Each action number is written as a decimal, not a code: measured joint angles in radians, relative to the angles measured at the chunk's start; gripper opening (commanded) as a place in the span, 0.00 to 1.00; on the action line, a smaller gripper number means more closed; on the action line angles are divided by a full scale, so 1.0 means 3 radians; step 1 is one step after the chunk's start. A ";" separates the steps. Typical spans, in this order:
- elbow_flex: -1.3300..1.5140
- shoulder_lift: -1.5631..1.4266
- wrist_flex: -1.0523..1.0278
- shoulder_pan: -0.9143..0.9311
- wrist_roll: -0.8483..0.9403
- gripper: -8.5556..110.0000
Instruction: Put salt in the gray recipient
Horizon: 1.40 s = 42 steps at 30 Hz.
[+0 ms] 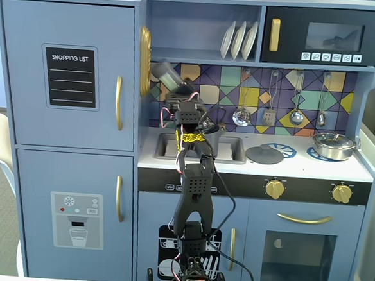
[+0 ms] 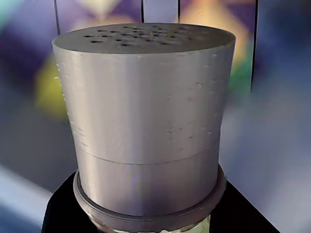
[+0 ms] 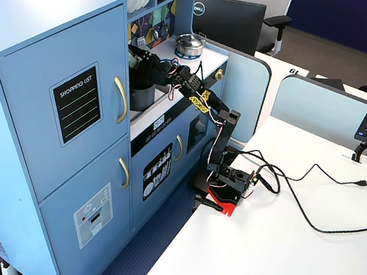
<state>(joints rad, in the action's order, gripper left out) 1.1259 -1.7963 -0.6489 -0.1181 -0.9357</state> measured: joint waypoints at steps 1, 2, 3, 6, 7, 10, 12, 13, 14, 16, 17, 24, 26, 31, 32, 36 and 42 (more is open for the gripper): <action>-0.0010 0.0000 0.0000 0.0010 -0.0020 0.07; -0.0010 0.0000 0.0000 0.0010 -0.0026 0.07; 0.0000 0.0000 0.0000 0.0015 -0.0020 0.07; 0.0225 -0.0051 0.0000 0.0087 -0.0020 0.07; 0.0343 -0.0082 0.0005 0.0133 -0.0015 0.07; 0.0649 -0.0164 0.0031 0.0286 -0.0015 0.07; 0.0752 -0.0174 0.0036 0.0368 -0.0026 0.07; 0.0772 -0.0174 0.0056 0.0389 -0.0026 0.07; 0.0777 -0.0174 0.0077 0.0394 -0.0031 0.07; 0.0762 -0.0179 0.0097 0.0378 -0.0031 0.07; 0.0741 -0.0179 0.0097 0.0337 -0.0026 0.07; 0.0189 -0.0015 0.0092 0.0281 0.0348 0.07; 0.0128 -0.0005 0.0051 0.0368 0.0583 0.07; 0.0112 -0.0005 -0.0102 0.0839 0.1176 0.07; 0.0112 -0.0005 -0.0128 0.0961 0.1299 0.07; 0.0087 -0.0005 -0.0164 0.1498 0.1928 0.07; 0.0010 0.0036 -0.0194 0.2296 0.3237 0.07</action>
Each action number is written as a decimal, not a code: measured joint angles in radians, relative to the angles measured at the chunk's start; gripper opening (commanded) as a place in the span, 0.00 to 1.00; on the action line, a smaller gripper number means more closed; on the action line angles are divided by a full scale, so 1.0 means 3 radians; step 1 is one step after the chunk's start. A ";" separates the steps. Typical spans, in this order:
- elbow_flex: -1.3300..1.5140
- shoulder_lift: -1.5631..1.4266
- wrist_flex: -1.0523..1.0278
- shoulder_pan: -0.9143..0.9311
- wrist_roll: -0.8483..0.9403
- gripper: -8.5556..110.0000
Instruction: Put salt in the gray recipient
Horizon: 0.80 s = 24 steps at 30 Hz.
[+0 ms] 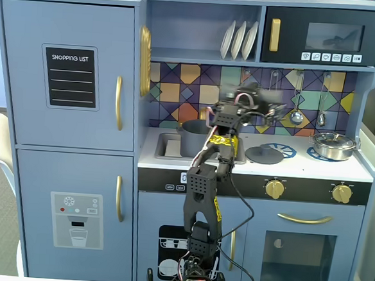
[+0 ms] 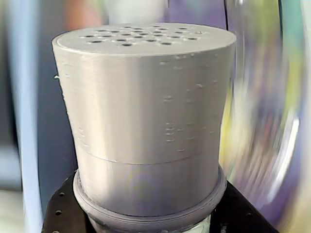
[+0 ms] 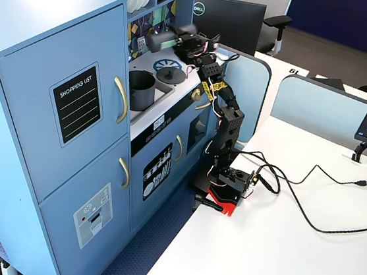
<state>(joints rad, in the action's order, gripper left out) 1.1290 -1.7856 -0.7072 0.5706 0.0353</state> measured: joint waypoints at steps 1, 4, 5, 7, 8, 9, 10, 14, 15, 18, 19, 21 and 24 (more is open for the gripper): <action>0.0000 0.0000 0.0000 0.0128 0.0261 0.07; -0.0005 0.0061 0.0066 0.0460 0.1099 0.07; 0.0000 0.0077 0.0128 0.0562 0.1421 0.07; 0.0000 0.0092 0.0256 0.0721 0.1994 0.07; 0.0000 0.0092 0.0332 0.0798 0.2291 0.07; 0.0000 0.0112 0.0409 0.0869 0.2582 0.07; -0.0005 0.0143 0.0496 0.0936 0.2869 0.07; 0.0020 0.0322 0.0741 0.1099 0.3768 0.07; 0.0072 0.0353 0.0823 0.1130 0.3932 0.07; 0.0240 0.0455 0.1064 0.1176 0.4259 0.07; 0.0302 0.0486 0.1125 0.1181 0.4351 0.07; 0.0404 0.0552 0.1253 0.1186 0.4474 0.07; 0.0557 0.0619 0.1478 0.1176 0.4602 0.07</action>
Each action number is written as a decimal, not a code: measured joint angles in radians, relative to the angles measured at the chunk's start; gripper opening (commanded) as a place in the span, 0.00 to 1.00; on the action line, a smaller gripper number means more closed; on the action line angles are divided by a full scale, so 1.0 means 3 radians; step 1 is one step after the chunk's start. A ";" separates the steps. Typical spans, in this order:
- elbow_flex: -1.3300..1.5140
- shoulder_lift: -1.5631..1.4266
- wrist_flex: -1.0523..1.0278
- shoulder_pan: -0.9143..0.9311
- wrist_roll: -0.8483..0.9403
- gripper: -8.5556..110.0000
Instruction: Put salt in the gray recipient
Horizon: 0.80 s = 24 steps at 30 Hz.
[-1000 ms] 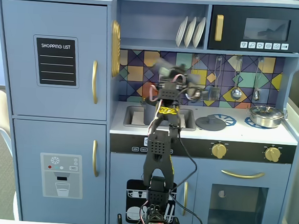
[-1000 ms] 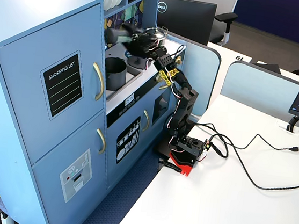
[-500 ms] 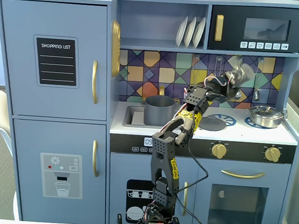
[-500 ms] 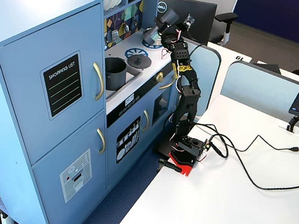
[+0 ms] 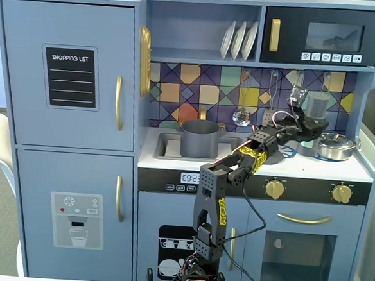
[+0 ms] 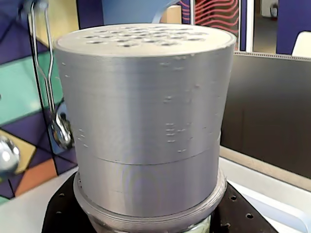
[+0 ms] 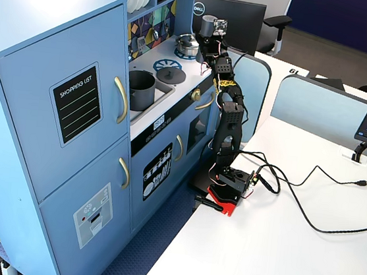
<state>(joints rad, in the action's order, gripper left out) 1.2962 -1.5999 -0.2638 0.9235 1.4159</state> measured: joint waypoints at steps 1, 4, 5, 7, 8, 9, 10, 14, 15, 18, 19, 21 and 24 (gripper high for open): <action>0.0041 0.0020 0.0056 -0.0005 0.0031 0.07; 0.0179 0.0026 0.0230 -0.0005 0.0107 0.07; 0.0225 0.0026 0.0312 -0.0005 0.0128 0.07; 0.0358 0.0026 0.0496 -0.0005 0.0174 0.07; 0.0440 0.0026 0.0588 -0.0010 0.0189 0.07; 0.0522 0.0026 0.0654 -0.0015 0.0210 0.07; 0.0593 0.0026 0.0701 -0.0020 0.0220 0.07; 0.0787 0.0026 0.0782 -0.0041 0.0225 0.07; 0.0818 0.0026 0.0803 -0.0051 0.0225 0.07; 0.0849 0.0005 0.0828 -0.0051 0.0225 0.07; 0.0849 0.0000 0.0833 -0.0051 0.0225 0.07; 0.0849 0.0000 0.0854 -0.0051 0.0225 0.07; 0.0849 0.0000 0.0864 -0.0056 0.0225 0.07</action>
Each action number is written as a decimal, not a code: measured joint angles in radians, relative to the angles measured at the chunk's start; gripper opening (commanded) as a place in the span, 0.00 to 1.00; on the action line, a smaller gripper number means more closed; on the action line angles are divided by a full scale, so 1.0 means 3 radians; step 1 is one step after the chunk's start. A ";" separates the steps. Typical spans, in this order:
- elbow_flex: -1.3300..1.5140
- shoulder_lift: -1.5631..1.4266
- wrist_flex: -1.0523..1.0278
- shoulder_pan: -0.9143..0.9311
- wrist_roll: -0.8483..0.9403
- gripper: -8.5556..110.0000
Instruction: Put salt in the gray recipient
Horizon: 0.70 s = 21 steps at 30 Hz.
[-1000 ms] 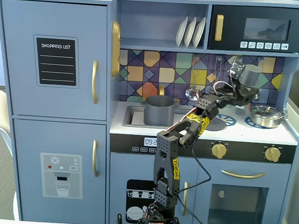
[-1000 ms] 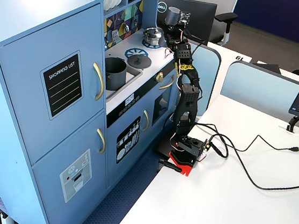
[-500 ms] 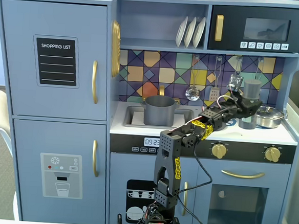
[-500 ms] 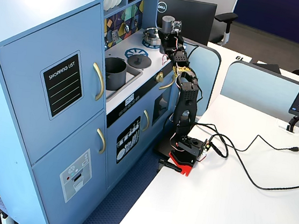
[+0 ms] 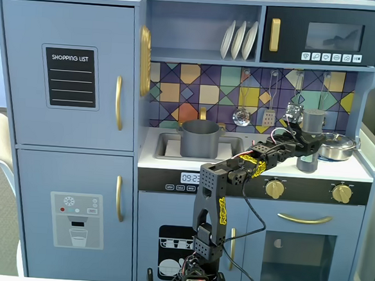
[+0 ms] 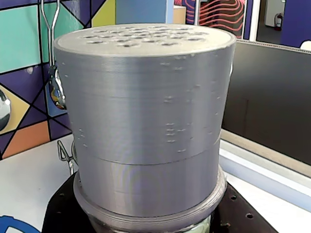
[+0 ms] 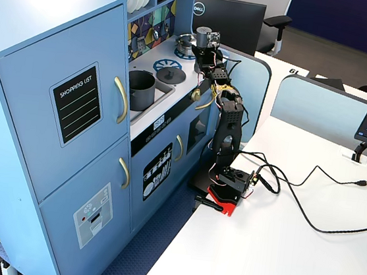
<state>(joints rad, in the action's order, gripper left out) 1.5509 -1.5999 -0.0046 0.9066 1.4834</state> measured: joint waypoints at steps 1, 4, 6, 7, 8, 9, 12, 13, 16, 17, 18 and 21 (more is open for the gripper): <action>0.0031 0.0000 0.0000 0.0000 0.0000 0.07; 0.0164 -0.0072 0.0056 -0.0005 0.0000 0.07; 0.0245 -0.0107 0.0138 -0.0020 -0.0005 0.07; 0.0291 -0.0123 0.0174 -0.0026 0.0000 0.07; 0.0337 -0.0143 0.0199 -0.0036 -0.0026 0.07; 0.0363 -0.0164 0.0215 -0.0041 -0.0020 0.09; 0.0460 -0.0210 0.0302 -0.0046 -0.0036 0.33; 0.0481 -0.0225 0.0337 -0.0046 -0.0046 0.38; 0.0486 -0.0225 0.0348 -0.0046 -0.0128 0.47; 0.0491 -0.0225 0.0348 -0.0036 -0.0128 0.48; 0.0506 -0.0240 0.0348 -0.0020 -0.0128 0.48; 0.0547 -0.0291 0.0348 0.0031 -0.0128 0.49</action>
<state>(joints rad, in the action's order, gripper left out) 1.7150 -1.6874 0.0997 0.9158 1.4450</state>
